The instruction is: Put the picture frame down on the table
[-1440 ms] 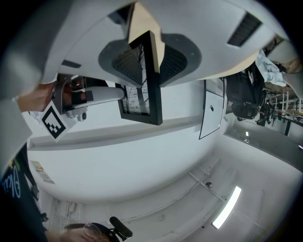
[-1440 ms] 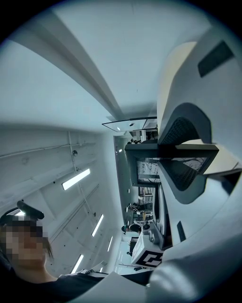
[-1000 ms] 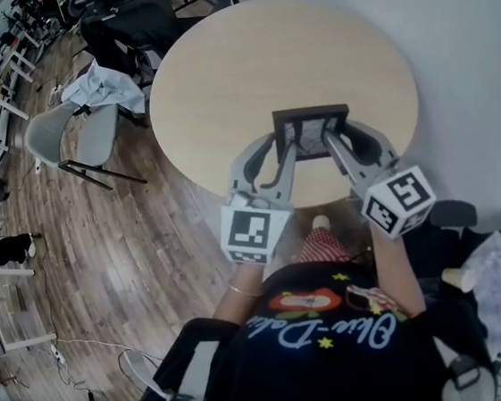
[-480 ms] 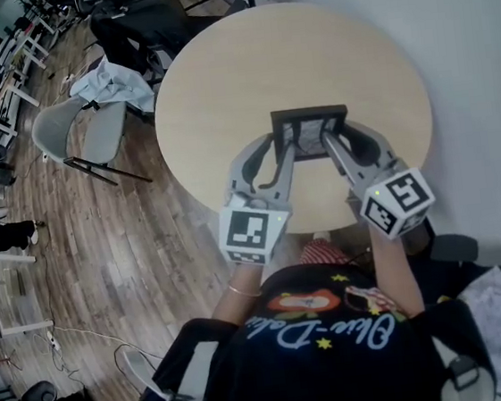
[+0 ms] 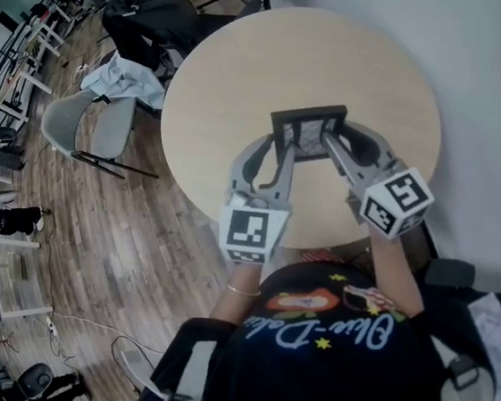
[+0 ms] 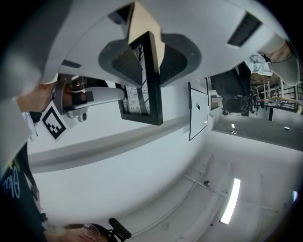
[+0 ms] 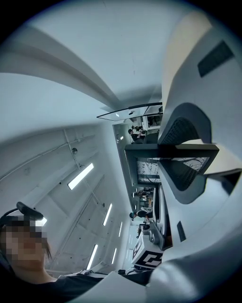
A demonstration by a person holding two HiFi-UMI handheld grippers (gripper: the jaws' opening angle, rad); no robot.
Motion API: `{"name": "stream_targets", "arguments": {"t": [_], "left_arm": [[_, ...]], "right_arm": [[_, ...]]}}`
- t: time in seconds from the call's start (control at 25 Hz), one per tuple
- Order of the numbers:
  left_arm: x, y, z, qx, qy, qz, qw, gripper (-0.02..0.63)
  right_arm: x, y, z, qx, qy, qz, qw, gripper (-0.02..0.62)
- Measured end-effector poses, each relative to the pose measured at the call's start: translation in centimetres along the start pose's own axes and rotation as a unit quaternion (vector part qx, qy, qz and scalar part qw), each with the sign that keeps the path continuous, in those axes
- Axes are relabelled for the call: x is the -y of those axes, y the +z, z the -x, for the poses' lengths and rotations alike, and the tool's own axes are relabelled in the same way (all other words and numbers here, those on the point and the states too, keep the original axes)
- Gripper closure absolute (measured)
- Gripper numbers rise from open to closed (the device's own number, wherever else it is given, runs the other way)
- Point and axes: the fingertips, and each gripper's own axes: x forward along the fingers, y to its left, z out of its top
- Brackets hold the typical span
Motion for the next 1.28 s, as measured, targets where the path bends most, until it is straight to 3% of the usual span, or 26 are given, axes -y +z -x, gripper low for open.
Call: {"name": "stream_targets", "arguments": {"t": [0.64, 1.28], "left_arm": [[1.3, -1.2, -5.2, -0.034, 0.03, -0.003, 0.999, 0.505], [-0.1, -2.3, -7.3, -0.058, 0.023, 0.002, 0.998, 0.505]], "right_arm": [[5.6, -1.0, -0.8, -0.015, 0.036, -0.011, 0.999, 0.522], [7.3, -2.2, -2.9, -0.023, 0.031, -0.039, 0.998, 0.522]]}}
